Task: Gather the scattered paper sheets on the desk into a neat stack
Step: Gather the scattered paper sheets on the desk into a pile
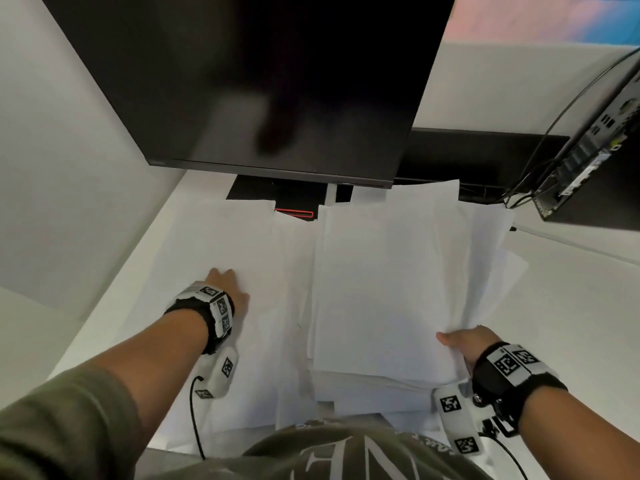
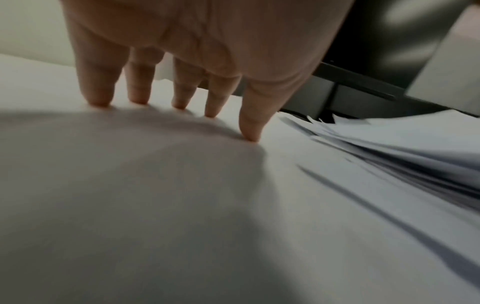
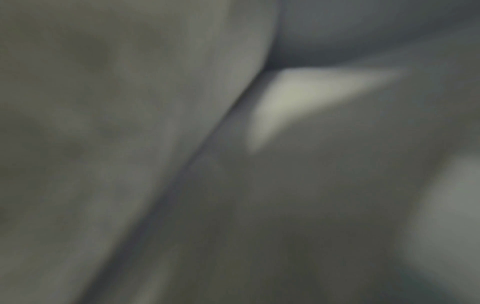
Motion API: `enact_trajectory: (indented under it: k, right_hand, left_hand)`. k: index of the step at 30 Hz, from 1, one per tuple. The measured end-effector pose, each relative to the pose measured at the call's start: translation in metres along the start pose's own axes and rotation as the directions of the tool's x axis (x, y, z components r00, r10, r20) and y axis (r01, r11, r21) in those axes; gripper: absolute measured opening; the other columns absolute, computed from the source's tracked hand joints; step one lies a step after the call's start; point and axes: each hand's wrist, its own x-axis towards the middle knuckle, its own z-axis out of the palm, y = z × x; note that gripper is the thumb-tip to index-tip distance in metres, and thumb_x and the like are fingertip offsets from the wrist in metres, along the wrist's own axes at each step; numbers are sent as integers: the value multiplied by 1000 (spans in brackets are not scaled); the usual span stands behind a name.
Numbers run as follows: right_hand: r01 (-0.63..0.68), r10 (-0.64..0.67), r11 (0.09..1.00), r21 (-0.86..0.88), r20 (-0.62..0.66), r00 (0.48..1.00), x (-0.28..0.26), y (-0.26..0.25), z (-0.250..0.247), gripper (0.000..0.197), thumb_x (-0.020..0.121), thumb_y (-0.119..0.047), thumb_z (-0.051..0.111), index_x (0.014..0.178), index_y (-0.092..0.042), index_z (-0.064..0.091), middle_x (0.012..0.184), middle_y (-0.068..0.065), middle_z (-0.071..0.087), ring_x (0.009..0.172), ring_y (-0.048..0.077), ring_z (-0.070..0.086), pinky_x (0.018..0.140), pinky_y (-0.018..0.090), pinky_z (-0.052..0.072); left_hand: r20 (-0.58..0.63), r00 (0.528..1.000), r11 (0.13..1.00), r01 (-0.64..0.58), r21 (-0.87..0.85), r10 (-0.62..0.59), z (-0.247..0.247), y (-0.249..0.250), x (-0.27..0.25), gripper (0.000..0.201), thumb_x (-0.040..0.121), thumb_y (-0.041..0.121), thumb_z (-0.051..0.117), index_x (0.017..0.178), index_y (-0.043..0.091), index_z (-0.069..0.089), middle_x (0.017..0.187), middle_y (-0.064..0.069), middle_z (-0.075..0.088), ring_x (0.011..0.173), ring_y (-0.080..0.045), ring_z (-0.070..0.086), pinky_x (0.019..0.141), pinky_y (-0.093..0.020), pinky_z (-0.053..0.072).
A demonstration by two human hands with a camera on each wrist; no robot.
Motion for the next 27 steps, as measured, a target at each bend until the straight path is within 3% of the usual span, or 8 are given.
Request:
enact_trajectory:
  k: [3,6,9,11,15,17,20,27]
  right_hand:
    - [-6,6,1000,-10,13,1000,1,-1,3,61,77,-15,74,122,16,48,65,13,49,56,20,45,52,24,31]
    - [12,-12,1000,11,9,1000,2,-4,6,64,76,-15,73,126,14,45,71,16,52,63,23,50,57,24,36]
    - [11,-12,1000,-28,-32,999,-2,-11,7,71,78,-16,73,133,10,37,122,31,55,108,43,55,87,40,44]
    - [4,-5,999,-45,-40,999,-4,-13,8,73,78,-17,72,135,9,35,133,31,48,117,45,50,96,45,41]
    - [-16,11,996,-92,-55,998,-8,-14,7,70,78,-15,72,134,11,38,134,30,48,120,44,48,100,44,39]
    - [-29,24,996,-87,-59,998,-9,-13,5,70,77,-15,73,133,11,39,133,30,49,120,44,49,100,44,39]
    - [-46,43,998,-52,-69,997,-10,-11,2,72,76,-15,74,134,10,39,132,31,49,118,46,49,96,45,40]
    - [-33,32,999,-16,-60,998,-16,-12,-4,66,76,-12,73,130,11,43,128,31,52,103,39,53,82,41,39]
  left_hand:
    - [39,984,976,-178,125,175,5,14,-6,43,91,39,37,128,18,43,135,-8,43,122,-35,48,101,-42,42]
    - [87,962,953,-270,140,260,1,25,-9,47,97,23,38,142,14,35,150,-9,35,136,-27,38,113,-35,30]
    - [45,985,981,-172,88,169,-12,16,2,45,95,17,46,139,10,41,144,-11,44,131,-26,44,108,-30,35]
    - [22,998,997,-64,45,63,-17,-2,11,54,88,26,59,137,11,43,141,-12,46,127,-30,48,105,-35,41]
    - [6,976,970,219,-108,-220,-18,-36,18,109,54,65,75,139,16,28,140,-14,33,128,-39,41,103,-50,41]
    - [21,954,931,298,-212,-301,-21,-48,23,117,51,70,74,141,13,25,142,-17,36,130,-40,39,105,-50,38]
    - [29,928,888,363,-282,-371,-25,-59,30,113,54,68,75,139,7,33,142,-19,44,128,-39,45,106,-47,38]
    - [38,973,948,232,-220,-229,-24,-43,16,82,66,59,73,126,6,53,130,-17,57,117,-33,55,100,-38,45]
